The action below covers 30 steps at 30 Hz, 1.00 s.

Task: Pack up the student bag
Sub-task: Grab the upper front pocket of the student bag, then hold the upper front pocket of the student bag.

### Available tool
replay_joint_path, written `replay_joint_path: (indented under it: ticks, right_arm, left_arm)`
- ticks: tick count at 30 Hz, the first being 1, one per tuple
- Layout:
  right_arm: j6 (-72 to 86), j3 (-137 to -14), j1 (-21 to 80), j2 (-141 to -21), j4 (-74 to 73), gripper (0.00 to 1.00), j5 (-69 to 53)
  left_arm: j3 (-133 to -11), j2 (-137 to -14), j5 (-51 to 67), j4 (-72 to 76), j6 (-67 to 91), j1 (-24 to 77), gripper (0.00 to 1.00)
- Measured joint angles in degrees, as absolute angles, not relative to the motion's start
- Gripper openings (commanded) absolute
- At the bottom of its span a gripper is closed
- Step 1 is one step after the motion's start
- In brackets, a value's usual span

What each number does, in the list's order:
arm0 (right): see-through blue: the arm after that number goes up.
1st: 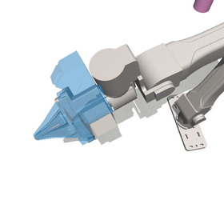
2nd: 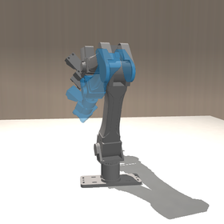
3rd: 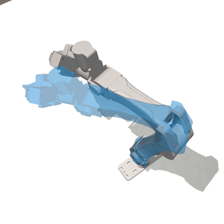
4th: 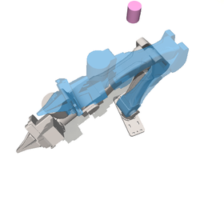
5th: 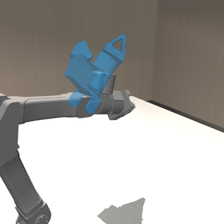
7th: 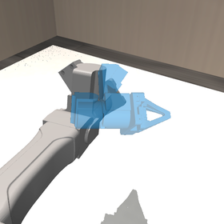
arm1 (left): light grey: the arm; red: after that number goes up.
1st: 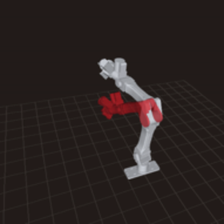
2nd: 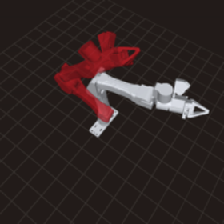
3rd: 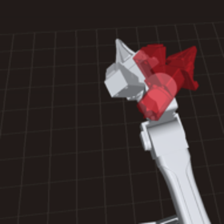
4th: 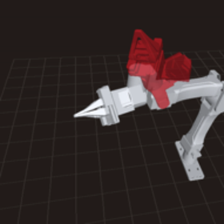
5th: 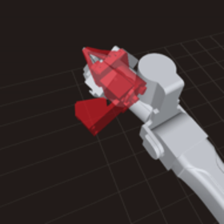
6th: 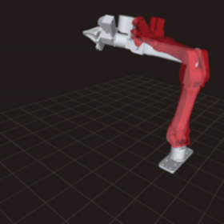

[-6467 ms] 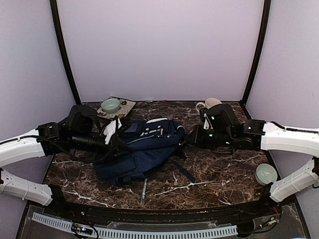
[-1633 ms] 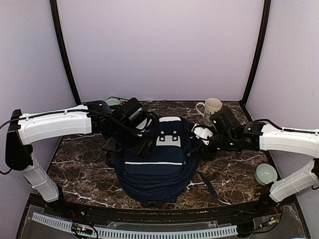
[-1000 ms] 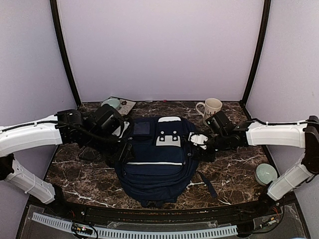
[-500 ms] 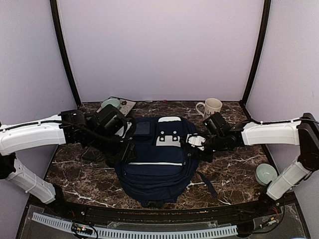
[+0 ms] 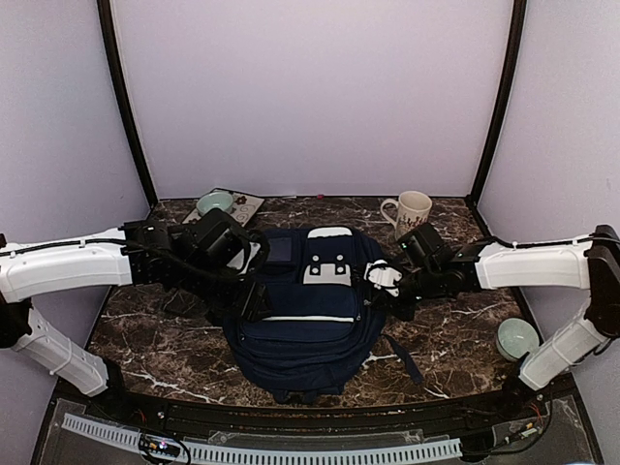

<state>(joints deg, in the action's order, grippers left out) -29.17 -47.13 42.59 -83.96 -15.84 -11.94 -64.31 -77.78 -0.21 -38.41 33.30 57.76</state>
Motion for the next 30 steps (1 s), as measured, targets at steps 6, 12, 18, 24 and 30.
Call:
replay_joint_path:
  ticks: [6,12,18,24,30]
  right_arm:
    - [-27.0,-47.1,43.8,-82.1,-16.4,0.00,-12.2]
    - [-21.9,-47.1,46.2,-80.0,-16.9,0.00,-12.3]
    - [-15.6,-45.6,51.1,-76.7,-17.0,0.00,-12.4]
    - [-9.7,-44.4,54.5,-73.5,-17.1,0.00,-12.4]
    - [-4.8,-41.8,55.4,-70.8,-15.5,0.00,-11.7]
  left_arm:
    - [-63.2,-77.8,1.0,-36.7,34.3,57.8,0.53]
    - [-62.8,-78.1,1.7,-35.1,34.7,57.8,0.53]
    - [-62.8,-80.0,2.4,-33.9,34.7,57.8,0.52]
    - [-62.9,-81.5,2.8,-33.1,34.7,57.8,0.52]
    - [-63.8,-83.7,4.4,-32.0,33.8,57.8,0.61]
